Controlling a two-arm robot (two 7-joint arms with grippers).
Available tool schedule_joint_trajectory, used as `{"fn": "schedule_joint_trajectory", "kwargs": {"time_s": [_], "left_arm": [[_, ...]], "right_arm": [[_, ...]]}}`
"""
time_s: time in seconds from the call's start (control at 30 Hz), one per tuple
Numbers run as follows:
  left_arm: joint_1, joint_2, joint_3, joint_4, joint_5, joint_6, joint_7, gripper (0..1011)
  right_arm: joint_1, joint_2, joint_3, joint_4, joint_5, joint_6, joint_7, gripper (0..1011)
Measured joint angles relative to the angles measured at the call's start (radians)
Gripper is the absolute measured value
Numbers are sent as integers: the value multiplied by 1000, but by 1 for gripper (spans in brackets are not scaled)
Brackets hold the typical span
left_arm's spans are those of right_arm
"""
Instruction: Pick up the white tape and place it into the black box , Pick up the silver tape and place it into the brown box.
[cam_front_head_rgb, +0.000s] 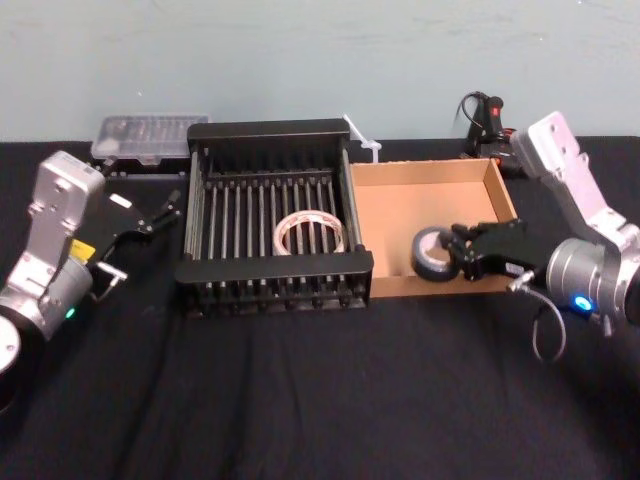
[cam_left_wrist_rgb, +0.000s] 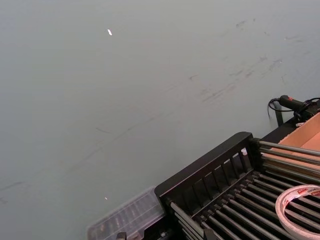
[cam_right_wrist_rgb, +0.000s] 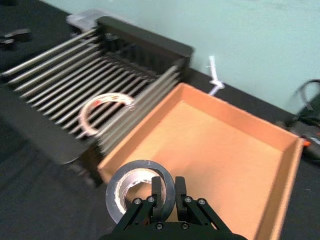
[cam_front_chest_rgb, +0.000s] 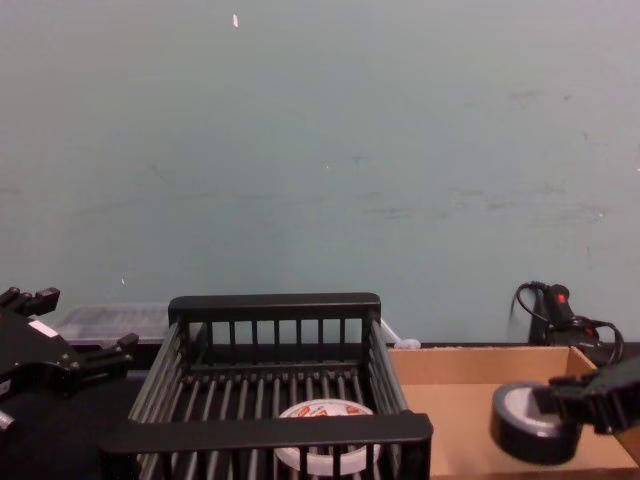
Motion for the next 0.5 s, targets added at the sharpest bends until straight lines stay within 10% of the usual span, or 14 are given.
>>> {"fn": "schedule_joint_trajectory", "kwargs": {"time_s": [0.5], "left_arm": [[0, 0, 0, 0, 0, 0, 0, 1001]], "right_arm": [[83, -82, 29, 132, -38, 9, -33, 162]]}}
